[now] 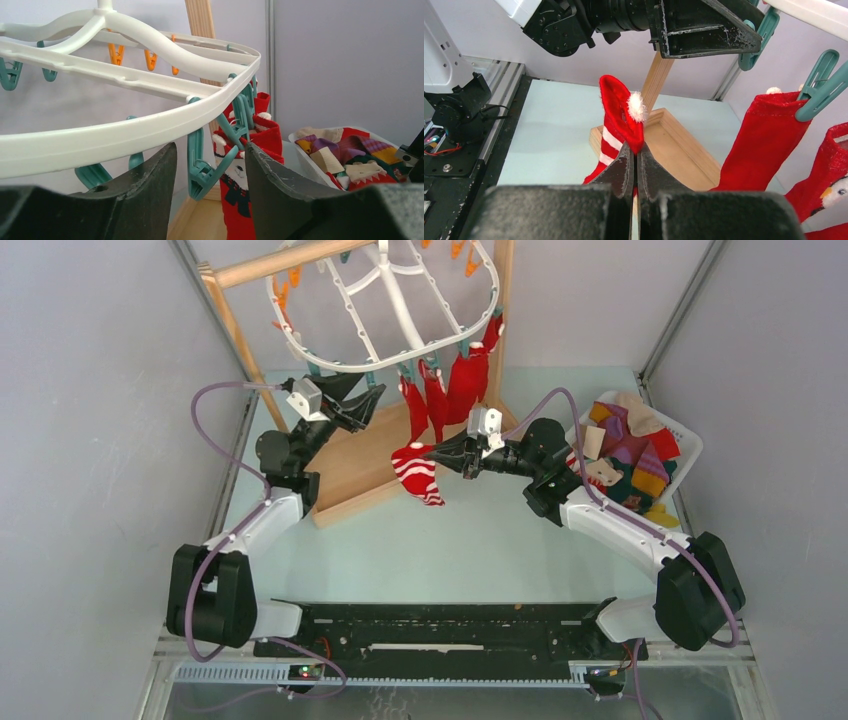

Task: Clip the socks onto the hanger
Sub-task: Open the clamp at the hanger.

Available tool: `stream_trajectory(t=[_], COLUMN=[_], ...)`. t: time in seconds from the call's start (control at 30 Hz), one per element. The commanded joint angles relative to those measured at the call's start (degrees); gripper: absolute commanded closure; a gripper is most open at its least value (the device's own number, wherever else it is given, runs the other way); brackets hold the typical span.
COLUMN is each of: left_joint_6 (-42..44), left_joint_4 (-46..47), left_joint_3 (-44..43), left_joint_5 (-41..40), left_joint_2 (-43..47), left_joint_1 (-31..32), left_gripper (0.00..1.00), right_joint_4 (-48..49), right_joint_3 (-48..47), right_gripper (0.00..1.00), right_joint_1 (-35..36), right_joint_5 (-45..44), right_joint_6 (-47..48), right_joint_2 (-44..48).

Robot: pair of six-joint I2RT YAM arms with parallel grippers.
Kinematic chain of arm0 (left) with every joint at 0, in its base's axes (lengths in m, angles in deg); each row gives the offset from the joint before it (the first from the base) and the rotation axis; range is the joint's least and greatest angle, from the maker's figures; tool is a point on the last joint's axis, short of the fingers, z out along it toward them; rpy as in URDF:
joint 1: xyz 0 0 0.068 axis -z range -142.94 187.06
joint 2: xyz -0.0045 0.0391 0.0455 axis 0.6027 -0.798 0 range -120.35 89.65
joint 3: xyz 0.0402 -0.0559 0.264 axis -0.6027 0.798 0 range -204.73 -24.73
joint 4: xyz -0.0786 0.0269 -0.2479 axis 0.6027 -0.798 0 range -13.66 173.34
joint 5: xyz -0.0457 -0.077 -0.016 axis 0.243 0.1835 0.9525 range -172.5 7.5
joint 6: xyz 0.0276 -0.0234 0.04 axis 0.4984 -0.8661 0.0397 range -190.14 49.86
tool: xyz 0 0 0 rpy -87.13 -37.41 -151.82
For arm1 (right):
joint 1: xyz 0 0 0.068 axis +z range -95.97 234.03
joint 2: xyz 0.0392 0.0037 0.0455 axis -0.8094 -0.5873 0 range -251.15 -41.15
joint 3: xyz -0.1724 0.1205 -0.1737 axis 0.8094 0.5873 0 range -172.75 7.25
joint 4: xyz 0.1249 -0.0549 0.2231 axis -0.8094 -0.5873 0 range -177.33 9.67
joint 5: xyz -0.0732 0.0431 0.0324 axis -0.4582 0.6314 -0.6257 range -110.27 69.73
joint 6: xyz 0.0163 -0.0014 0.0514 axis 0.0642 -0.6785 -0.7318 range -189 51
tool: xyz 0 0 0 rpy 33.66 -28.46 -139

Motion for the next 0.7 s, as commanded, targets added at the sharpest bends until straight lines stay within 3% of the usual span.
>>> stream_trajectory(t=[0.0, 0.67], left_joint_6=[1.5, -0.6], left_joint_4=[1.8, 3.3], left_joint_3=[-3.3, -5.0], left_joint_5=[-0.6, 0.2], left_joint_2=[-0.4, -1.6], left_joint_1=[-0.5, -0.4], left_gripper=[0.45, 0.50], right_joint_4=[2.6, 1.9], right_joint_3=[-0.1, -0.1], right_gripper=[1.00, 1.00], right_joint_1=[-0.5, -0.7], right_joint_5=[-0.1, 0.3], right_joint_6=[-0.7, -0.8], right_joint_2=[0.4, 0.7])
